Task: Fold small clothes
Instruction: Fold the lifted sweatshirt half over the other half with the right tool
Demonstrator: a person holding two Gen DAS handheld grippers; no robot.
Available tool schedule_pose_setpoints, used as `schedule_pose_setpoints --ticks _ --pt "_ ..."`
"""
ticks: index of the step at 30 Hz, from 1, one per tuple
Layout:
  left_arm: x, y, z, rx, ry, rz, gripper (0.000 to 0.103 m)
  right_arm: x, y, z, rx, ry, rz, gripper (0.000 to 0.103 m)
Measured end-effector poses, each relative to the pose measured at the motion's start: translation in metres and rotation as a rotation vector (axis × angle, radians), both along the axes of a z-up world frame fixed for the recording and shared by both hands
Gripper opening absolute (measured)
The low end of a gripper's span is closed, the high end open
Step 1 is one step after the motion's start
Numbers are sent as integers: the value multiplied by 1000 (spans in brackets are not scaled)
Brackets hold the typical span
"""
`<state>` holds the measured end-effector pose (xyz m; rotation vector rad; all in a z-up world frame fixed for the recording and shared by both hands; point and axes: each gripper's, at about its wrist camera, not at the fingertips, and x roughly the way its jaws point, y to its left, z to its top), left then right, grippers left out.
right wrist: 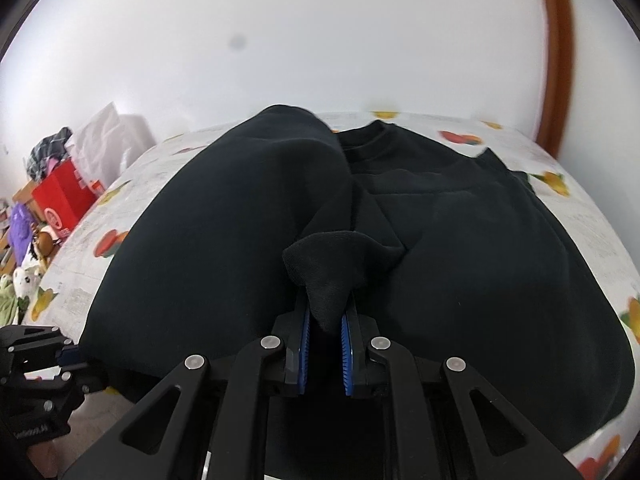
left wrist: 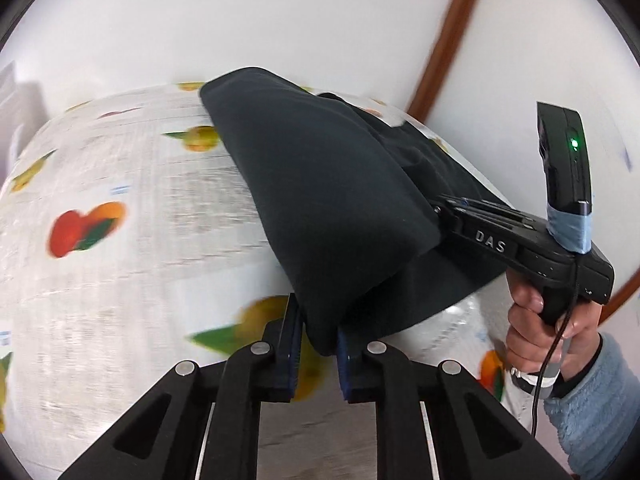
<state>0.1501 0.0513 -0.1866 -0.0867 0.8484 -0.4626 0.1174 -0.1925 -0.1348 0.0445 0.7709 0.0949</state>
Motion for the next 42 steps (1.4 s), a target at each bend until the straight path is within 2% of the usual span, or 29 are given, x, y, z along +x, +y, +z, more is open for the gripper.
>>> schedule_pose_setpoints --ticks 5,9,12,16,19,22,23,24,25,29,30,32,34,37,39,41,42 --pt "-7 46 1 -2 22 63 15 15 39 -1 27 7 71 12" --pt "-7 61 -3 -18 56 61 23 15 53 3 45 4 98 14" --pt "-6 57 -4 -5 56 66 37 9 38 8 105 11 88 22" --pt "2 40 -6 21 65 62 41 12 24 13 141 -2 38 43" --pt "0 33 -6 68 48 73 42 27 28 9 160 26 21 49" --pt "2 27 -7 84 32 98 44 43 36 -3 163 77 14 48" --pt "0 26 -7 100 21 102 44 46 37 -5 158 79 4 44" --pt "-1 24 -7 117 10 106 45 47 39 -5 156 63 11 24" --pt "1 23 -7 127 6 110 45 46 39 -2 147 46 28 20" --pt "14 19 -10 138 10 124 48 19 25 35 96 -134 45 15" --pt "13 20 -10 139 10 122 49 3 14 51 119 -201 38 14" --pt "12 18 -9 152 5 116 51 -23 -9 65 172 -270 1 14" --pt "10 16 -9 170 -3 113 51 -37 -24 58 182 -246 -19 14" --pt "11 17 -9 167 -1 112 51 -40 -26 25 79 -145 -39 15" --pt "13 16 -9 169 3 111 52 -34 -29 7 102 -76 -54 16" --pt "14 14 -7 164 5 100 49 -31 -31 4 131 -63 -74 19" --pt "15 10 -6 150 8 93 49 -30 -32 5 138 -61 -79 27"
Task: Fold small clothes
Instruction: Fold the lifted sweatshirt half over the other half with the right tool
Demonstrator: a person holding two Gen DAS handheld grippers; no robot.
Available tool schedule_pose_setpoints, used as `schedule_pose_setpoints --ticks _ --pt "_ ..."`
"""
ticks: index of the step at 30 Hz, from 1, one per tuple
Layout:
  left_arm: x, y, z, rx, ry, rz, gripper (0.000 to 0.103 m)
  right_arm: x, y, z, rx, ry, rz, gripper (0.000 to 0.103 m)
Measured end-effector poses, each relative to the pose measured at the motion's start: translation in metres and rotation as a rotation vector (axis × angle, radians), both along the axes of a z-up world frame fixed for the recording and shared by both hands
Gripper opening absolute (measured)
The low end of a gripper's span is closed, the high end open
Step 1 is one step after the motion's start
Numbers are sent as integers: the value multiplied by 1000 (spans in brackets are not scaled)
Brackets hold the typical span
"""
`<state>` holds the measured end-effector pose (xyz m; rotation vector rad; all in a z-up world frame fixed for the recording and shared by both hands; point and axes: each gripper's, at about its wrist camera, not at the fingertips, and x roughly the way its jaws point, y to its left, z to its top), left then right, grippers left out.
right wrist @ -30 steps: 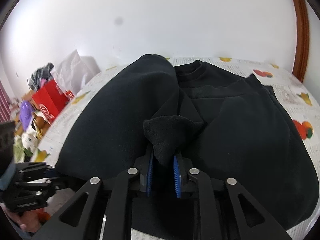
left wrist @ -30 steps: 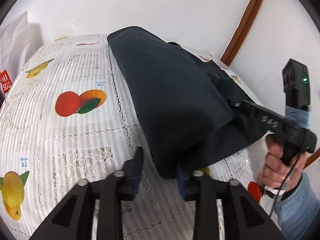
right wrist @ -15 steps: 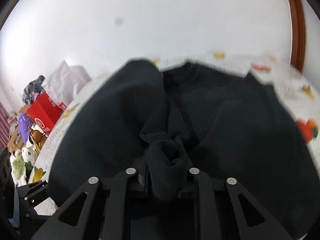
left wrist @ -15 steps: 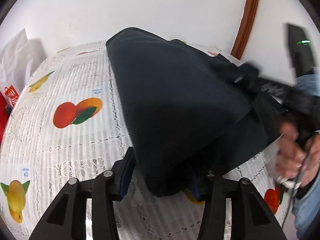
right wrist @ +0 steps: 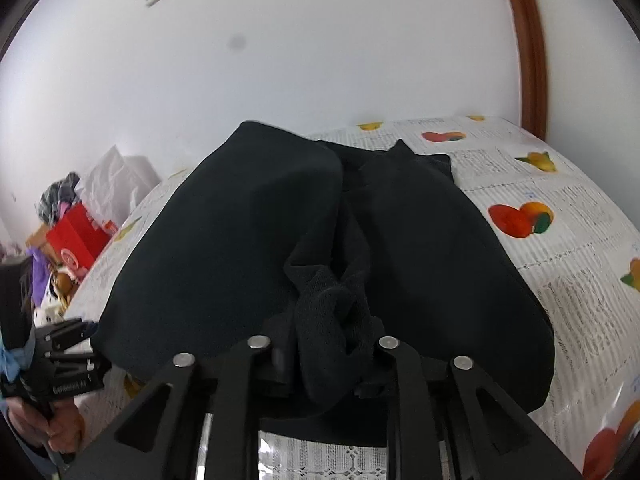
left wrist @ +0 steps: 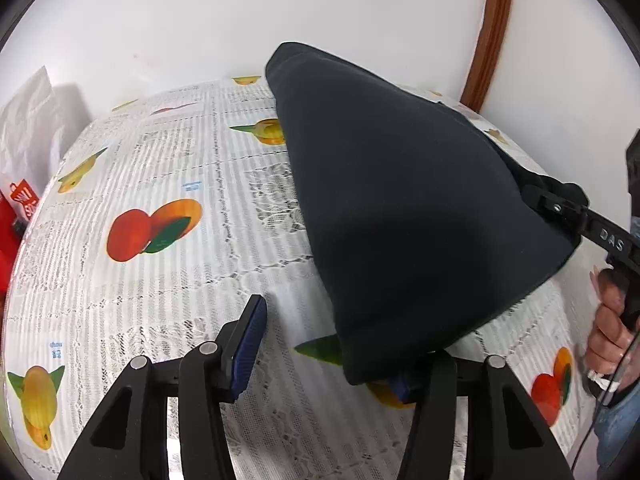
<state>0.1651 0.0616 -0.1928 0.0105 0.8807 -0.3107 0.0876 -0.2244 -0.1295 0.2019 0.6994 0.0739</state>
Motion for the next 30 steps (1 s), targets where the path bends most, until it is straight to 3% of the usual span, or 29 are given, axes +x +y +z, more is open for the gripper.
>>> schedule_pose_setpoints --ticks 4,8,9,11,12,15,16,18,21,27,30 --pt "3 -8 0 -66 26 -45 53 13 -12 0 54 19 -19 55" --pt "8 -28 -2 -9 15 -43 53 36 -23 -9 175 68 -45 55" --pt "11 -31 -4 1 19 -32 53 41 -23 -10 188 74 -51 54" --pt "12 -32 -5 6 6 -16 56 47 -20 -9 186 71 -56 38" --pt "12 -34 -5 21 -1 -12 57 52 -17 -9 183 75 -32 15" --pt "11 -40 -5 61 -18 3 61 50 -6 6 80 12 9 8" --pt "12 -39 -5 58 -15 7 61 42 -5 18 35 -46 24 7" --pt "13 -37 -6 58 -15 12 61 23 -19 38 51 -141 30 6" --pt "14 -38 -6 64 -18 7 63 -2 -48 53 41 -221 -62 6" --pt "17 -36 -7 73 -23 -6 62 15 -70 11 17 -37 -87 8" --pt "12 -33 -5 -1 -19 -43 60 18 -65 8 15 -17 -90 15"
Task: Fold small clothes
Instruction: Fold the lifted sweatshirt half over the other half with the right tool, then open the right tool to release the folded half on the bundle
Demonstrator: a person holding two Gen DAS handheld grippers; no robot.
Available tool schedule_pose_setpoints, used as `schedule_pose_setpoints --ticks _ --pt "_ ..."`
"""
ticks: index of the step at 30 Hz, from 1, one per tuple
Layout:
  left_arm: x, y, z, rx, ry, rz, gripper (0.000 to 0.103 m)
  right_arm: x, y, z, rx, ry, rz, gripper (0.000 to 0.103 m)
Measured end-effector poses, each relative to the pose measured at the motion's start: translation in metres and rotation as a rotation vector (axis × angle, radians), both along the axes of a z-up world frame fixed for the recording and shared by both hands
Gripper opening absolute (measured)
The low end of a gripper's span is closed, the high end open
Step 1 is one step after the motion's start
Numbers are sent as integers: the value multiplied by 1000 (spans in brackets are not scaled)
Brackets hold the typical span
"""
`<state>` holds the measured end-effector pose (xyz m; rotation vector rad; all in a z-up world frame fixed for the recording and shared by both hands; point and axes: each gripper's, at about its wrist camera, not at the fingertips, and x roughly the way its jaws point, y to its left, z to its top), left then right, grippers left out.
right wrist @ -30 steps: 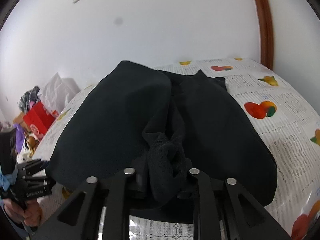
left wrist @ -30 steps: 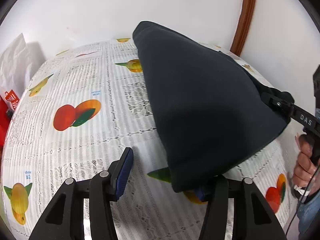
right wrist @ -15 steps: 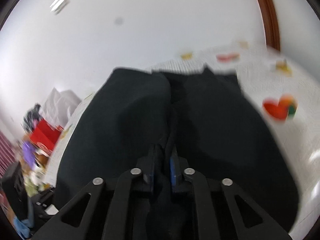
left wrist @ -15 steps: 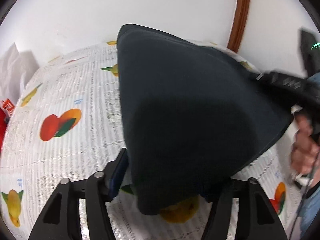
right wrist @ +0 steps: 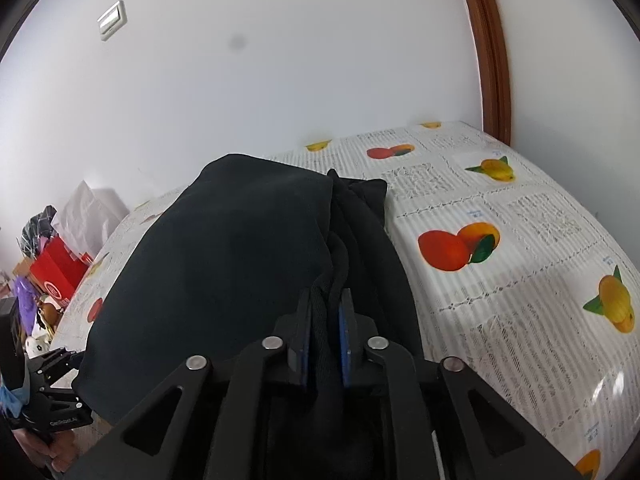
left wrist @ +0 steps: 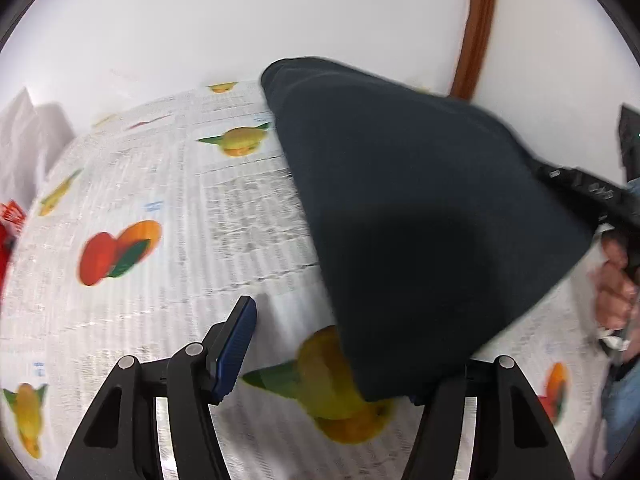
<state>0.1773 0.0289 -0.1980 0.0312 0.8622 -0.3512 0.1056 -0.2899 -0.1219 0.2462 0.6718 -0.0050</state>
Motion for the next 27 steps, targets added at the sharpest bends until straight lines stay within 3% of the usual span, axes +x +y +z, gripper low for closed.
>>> schedule_pose_setpoints --ticks 1,3,6,8,10,14,17,18,23,27 --pt "0 -1 1 -19 -6 -9 60 0 -2 1 10 1 -2 23" --pt "4 -4 -3 16 0 -7 60 4 -5 -1 36 20 -4 37" --pt "10 -9 -5 9 4 -1 60 12 -8 -7 46 43 -14 37" --pt "12 -11 -6 8 11 3 61 17 -8 -10 48 62 -25 31" --pt "11 -15 -7 53 -5 7 65 20 -6 -9 40 62 -19 13" --pt "9 -17 -9 83 -10 27 66 15 0 9 -52 -4 17 8" --pt "9 -17 -9 88 -10 30 66 -14 -34 36 66 -162 -3 7" --pt "9 -17 -9 88 -10 29 66 -16 -41 36 77 -161 -27 7" --pt "11 -19 -11 95 -12 29 66 1 -53 -6 29 22 -46 9" --pt "12 -18 -10 88 -9 30 66 -10 -56 -6 -24 42 -101 20"
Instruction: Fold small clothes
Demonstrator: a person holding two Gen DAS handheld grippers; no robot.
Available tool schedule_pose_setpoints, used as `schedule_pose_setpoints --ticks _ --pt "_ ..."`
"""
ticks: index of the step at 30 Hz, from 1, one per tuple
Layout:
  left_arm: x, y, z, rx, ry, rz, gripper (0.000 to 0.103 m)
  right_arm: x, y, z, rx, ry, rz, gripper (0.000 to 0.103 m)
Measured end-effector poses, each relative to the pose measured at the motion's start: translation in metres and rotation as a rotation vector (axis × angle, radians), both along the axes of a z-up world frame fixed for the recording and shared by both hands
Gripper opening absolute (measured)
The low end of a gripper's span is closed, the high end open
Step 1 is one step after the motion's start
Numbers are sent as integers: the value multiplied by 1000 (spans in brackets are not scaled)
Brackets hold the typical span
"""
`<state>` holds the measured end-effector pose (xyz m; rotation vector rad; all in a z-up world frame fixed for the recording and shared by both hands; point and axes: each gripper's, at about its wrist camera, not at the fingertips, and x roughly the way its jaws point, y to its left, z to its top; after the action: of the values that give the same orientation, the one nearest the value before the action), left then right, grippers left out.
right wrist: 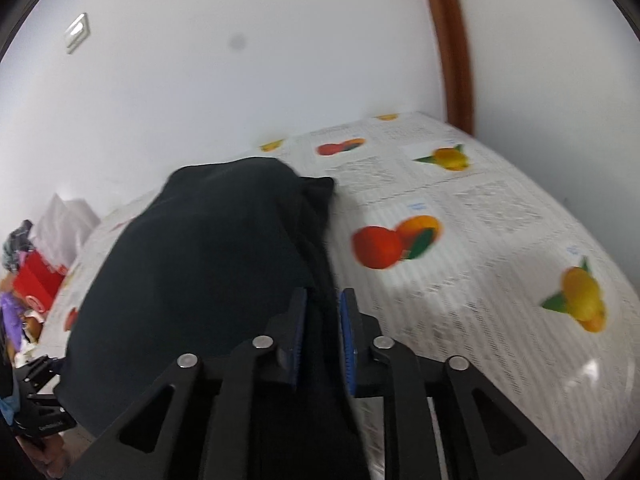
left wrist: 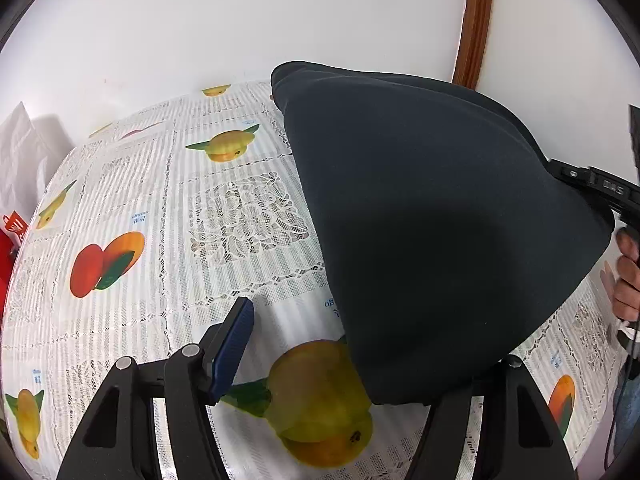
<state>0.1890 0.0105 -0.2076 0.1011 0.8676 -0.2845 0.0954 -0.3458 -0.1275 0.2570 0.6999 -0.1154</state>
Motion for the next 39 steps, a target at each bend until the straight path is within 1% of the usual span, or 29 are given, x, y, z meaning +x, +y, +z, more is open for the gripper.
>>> schedule_pose_setpoints --ticks 4,6,8,9,12,14,17,20,23,26,28,29,30,31,32,33,35,36,39 --pt "1 2 2 -7 5 -1 66 -30 -5 9 -25 -26 -17 22" --pt "-1 2 4 -3 6 -5 66 -39 -2 2 -77 15 11 21" --pt "-4 2 6 1 8 -5 66 -45 -4 -8 -159 81 -12 21" --pt "-6 3 7 0 10 -4 66 -50 -7 -9 -162 91 -21 21" --pt "-17 6 13 -8 8 -17 64 -73 -21 0 -105 75 -36 22" --pt "-25 9 16 -6 0 -30 64 -88 -21 9 -105 55 -13 23" --pt "-39 14 19 -11 -10 -46 63 -100 -12 14 -109 55 45 25" --pt "-47 21 18 -21 -10 -43 63 -109 0 10 -91 76 108 29" --pt "-48 25 16 -57 9 -39 62 -108 10 -2 -58 85 138 30" --pt "-43 23 20 -106 15 -41 56 -93 15 -12 -8 85 139 31" --pt "-38 20 22 -119 12 -41 49 -79 15 -17 2 70 123 31" --pt "-36 18 22 -128 16 -40 41 -71 16 -19 -6 76 116 31" --pt "-34 16 22 -146 29 -45 30 -63 17 -20 -8 80 119 26" --pt "-33 14 21 -162 39 -60 20 -58 18 -19 -2 68 131 10" --pt "-33 12 21 -163 34 -59 16 -54 20 -18 1 62 149 7" --pt "-35 11 22 -148 15 -45 13 -48 24 -15 -28 53 146 7" --pt "-36 11 23 -108 -12 -28 11 -37 31 -13 -71 40 161 6" --pt "-35 12 22 -98 -12 -29 11 -30 35 -12 -80 35 171 6" --pt "-32 18 21 -106 15 -33 11 -9 39 -13 -90 41 178 6"
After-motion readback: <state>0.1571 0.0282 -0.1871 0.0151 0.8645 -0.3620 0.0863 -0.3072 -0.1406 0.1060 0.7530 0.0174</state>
